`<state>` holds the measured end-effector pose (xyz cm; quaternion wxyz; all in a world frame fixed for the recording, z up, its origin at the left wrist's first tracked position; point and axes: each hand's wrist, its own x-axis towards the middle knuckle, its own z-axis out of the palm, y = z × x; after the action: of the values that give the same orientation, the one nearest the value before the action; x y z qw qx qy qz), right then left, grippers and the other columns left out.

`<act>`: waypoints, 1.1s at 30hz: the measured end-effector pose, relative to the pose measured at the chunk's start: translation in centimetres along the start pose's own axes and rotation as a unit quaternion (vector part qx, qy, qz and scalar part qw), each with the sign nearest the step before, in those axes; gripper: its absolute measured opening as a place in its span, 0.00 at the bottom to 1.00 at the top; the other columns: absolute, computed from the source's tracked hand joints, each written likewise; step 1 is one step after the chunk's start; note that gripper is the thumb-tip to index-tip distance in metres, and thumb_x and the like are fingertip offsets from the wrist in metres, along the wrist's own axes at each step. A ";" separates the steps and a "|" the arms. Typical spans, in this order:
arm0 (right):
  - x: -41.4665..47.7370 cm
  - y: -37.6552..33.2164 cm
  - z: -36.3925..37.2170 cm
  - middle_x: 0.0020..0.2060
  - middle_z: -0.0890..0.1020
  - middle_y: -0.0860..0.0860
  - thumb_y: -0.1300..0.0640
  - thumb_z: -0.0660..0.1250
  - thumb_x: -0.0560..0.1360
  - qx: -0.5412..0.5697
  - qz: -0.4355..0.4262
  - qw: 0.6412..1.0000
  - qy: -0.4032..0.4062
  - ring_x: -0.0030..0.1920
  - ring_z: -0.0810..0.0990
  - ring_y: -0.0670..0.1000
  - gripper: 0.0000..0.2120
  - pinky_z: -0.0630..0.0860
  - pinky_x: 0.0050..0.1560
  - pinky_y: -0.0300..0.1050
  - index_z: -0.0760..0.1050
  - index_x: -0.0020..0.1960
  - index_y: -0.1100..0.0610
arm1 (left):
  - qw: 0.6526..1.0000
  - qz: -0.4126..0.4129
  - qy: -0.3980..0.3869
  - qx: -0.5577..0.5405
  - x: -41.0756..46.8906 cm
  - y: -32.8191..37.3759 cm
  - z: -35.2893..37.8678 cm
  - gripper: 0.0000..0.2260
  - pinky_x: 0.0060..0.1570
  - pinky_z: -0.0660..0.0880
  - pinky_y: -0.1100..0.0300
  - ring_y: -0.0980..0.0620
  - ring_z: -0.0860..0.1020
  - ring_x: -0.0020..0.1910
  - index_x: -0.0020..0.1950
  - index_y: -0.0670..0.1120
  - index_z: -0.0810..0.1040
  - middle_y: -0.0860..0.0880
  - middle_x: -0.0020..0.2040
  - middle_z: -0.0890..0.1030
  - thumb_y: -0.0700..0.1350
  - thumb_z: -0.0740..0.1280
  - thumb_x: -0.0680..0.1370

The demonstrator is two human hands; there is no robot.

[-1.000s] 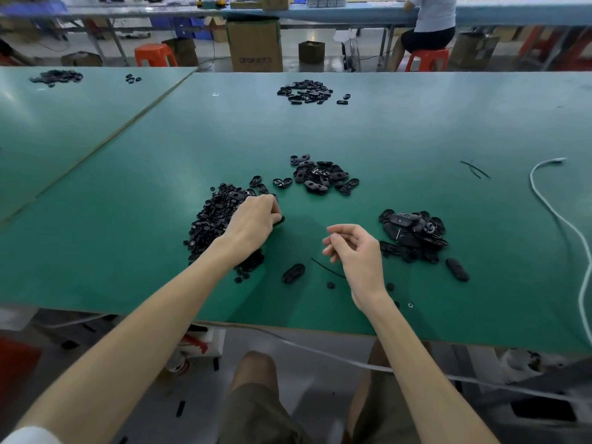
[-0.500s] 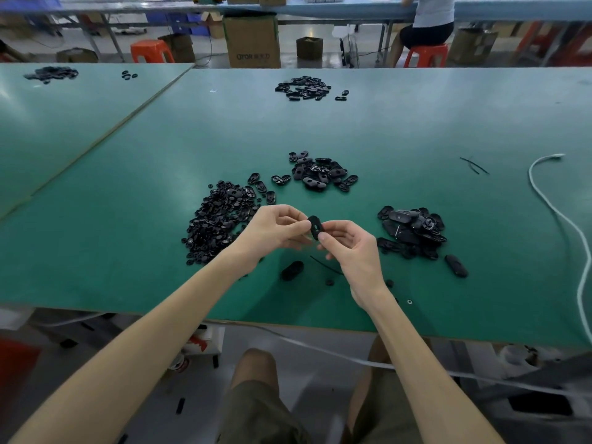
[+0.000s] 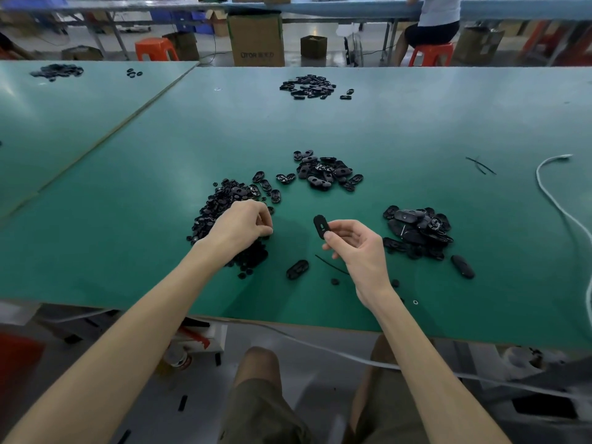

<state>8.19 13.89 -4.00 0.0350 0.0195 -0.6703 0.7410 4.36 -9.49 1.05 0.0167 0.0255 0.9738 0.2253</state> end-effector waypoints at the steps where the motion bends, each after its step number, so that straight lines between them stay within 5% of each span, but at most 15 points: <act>1: 0.0 0.0 0.0 0.43 0.87 0.50 0.66 0.74 0.77 -0.001 0.000 1.000 0.000 0.40 0.86 0.49 0.06 0.79 0.39 0.38 0.83 0.53 0.59 | 1.000 -0.001 0.002 0.000 0.1 0.0 0.1 0.03 0.47 0.76 0.55 0.53 0.79 0.43 0.49 0.46 0.82 0.51 0.45 0.81 0.43 0.75 0.78; 8: 0.0 0.0 -0.1 0.42 0.88 0.50 0.66 0.74 0.77 -0.005 0.003 1.000 0.006 0.40 0.86 0.49 0.06 0.79 0.38 0.38 0.83 0.53 0.59 | 0.999 0.017 -0.018 0.037 0.5 0.5 0.1 0.03 0.46 0.73 0.54 0.51 0.77 0.45 0.50 0.46 0.76 0.50 0.48 0.79 0.43 0.68 0.83; 12: 0.0 0.0 -0.1 0.41 0.87 0.49 0.66 0.74 0.77 -0.008 0.003 1.000 0.016 0.40 0.86 0.49 0.06 0.79 0.38 0.38 0.83 0.52 0.59 | 0.997 0.031 -0.028 -0.066 -0.1 1.9 0.5 0.05 0.40 0.77 0.57 0.51 0.82 0.37 0.50 0.47 0.72 0.49 0.43 0.82 0.43 0.63 0.85; 16: -0.1 -0.1 0.0 0.41 0.87 0.49 0.66 0.73 0.78 -0.015 0.001 1.000 0.016 0.40 0.86 0.48 0.05 0.78 0.37 0.39 0.83 0.53 0.60 | 0.985 0.080 -0.014 -0.155 -0.9 4.1 1.1 0.06 0.32 0.72 0.70 0.58 0.82 0.33 0.48 0.48 0.73 0.52 0.37 0.84 0.42 0.68 0.82; 33: -0.3 -0.3 0.0 0.41 0.88 0.49 0.65 0.73 0.77 -0.041 0.001 0.999 0.020 0.39 0.86 0.46 0.06 0.78 0.39 0.38 0.84 0.51 0.57 | 0.962 0.081 0.032 -0.259 -1.9 5.7 2.3 0.06 0.42 0.78 0.64 0.56 0.84 0.35 0.44 0.50 0.86 0.52 0.38 0.86 0.39 0.78 0.74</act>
<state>8.53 13.93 -3.78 0.0486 0.0021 -0.6990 0.7135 6.61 -3.49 1.48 -0.0265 0.0918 0.8766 0.4716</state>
